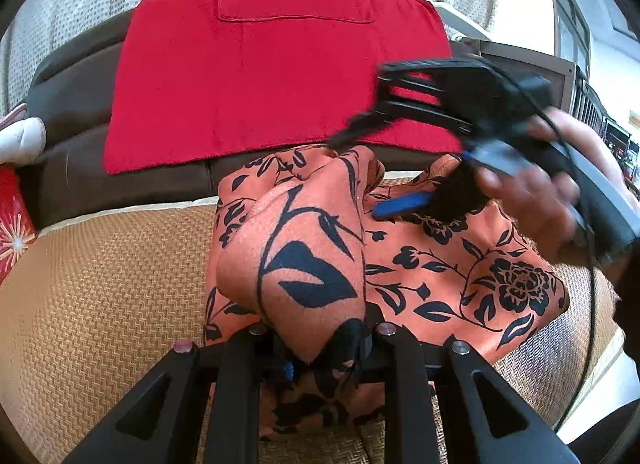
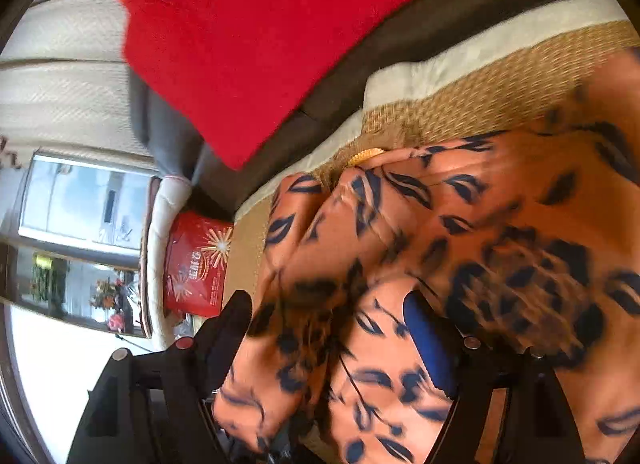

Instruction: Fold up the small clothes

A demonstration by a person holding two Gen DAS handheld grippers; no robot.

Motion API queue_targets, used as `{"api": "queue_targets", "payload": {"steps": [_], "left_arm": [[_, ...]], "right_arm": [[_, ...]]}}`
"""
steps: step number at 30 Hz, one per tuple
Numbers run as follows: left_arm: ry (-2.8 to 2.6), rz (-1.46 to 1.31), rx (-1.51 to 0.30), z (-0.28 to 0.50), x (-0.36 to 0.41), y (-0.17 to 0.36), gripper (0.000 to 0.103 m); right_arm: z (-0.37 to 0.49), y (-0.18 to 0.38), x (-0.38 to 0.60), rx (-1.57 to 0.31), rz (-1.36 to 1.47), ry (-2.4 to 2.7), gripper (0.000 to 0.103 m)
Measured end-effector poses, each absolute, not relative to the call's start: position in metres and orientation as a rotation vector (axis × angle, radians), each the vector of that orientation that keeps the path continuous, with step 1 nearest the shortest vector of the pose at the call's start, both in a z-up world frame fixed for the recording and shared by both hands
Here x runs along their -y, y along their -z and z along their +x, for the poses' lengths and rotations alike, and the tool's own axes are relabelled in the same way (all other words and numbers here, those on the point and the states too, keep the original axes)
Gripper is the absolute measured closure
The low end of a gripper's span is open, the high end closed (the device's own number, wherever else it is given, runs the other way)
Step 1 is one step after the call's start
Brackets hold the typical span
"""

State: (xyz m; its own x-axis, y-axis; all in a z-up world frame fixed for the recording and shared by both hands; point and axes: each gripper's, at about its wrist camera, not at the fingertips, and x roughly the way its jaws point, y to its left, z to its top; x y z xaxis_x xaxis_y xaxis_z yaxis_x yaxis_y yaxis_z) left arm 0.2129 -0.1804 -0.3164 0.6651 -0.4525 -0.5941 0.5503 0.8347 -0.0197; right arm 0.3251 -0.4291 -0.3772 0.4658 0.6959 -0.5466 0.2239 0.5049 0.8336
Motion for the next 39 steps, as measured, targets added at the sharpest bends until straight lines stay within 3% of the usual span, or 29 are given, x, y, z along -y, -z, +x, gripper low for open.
{"api": "queue_targets", "payload": {"steps": [7,8,9,10,19,23,27,29,32,38,39], "left_arm": [[0.579,0.261,-0.607,0.207,0.194,0.310,0.083],[0.581,0.274,-0.598,0.206,0.198,0.307,0.083],[0.581,0.283,-0.589,0.197,0.195,0.306,0.083],[0.586,0.296,-0.580,0.195,0.199,0.302,0.083],[0.726,0.387,-0.435,0.161,0.292,0.257,0.083],[0.771,0.441,-0.453,0.161,0.343,0.276,0.082],[0.810,0.567,-0.557,0.165,0.379,0.323,0.076],[0.827,0.593,-0.585,0.161,0.376,0.333,0.073],[0.918,0.590,-0.600,0.143,0.349,0.313,0.060],[0.936,0.443,-0.534,0.137,0.263,0.249,0.053],[0.883,0.405,-0.495,0.147,0.249,0.236,0.049]], "right_arm": [[0.374,0.358,0.400,-1.160,0.886,-0.288,0.024],[0.377,0.356,0.397,-1.168,0.832,-0.258,0.040],[0.380,0.352,0.393,-1.178,0.744,-0.236,0.081],[0.380,0.350,0.390,-1.182,0.684,-0.225,0.089],[0.328,0.281,0.464,-0.932,0.464,-0.222,0.090],[0.326,0.293,0.516,-0.947,0.495,-0.174,0.090],[0.329,0.342,0.551,-1.011,0.554,-0.149,0.090],[0.329,0.374,0.562,-1.067,0.619,-0.159,0.088],[0.316,0.389,0.579,-1.050,0.769,-0.177,0.084],[0.255,0.338,0.593,-0.964,0.764,-0.083,0.084],[0.243,0.325,0.589,-0.935,0.755,-0.090,0.084]]}}
